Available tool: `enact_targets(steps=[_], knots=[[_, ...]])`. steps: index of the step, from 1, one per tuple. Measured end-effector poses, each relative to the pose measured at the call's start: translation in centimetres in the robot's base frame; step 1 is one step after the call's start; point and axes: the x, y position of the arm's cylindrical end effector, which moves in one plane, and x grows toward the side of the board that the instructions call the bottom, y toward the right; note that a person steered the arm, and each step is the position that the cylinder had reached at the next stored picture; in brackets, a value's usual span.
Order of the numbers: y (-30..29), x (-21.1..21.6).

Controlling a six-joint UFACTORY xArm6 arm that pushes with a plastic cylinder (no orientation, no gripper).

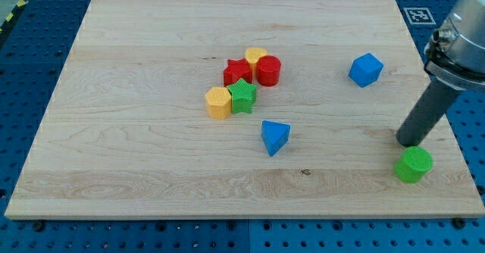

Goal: Place the green circle at the bottom right

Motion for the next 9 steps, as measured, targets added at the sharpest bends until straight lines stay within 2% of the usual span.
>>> enact_targets(steps=[2, 4, 8, 9], knots=[[-3.4, 1.7], [0.4, 4.0], [3.6, 4.3], [-1.5, 4.6]])
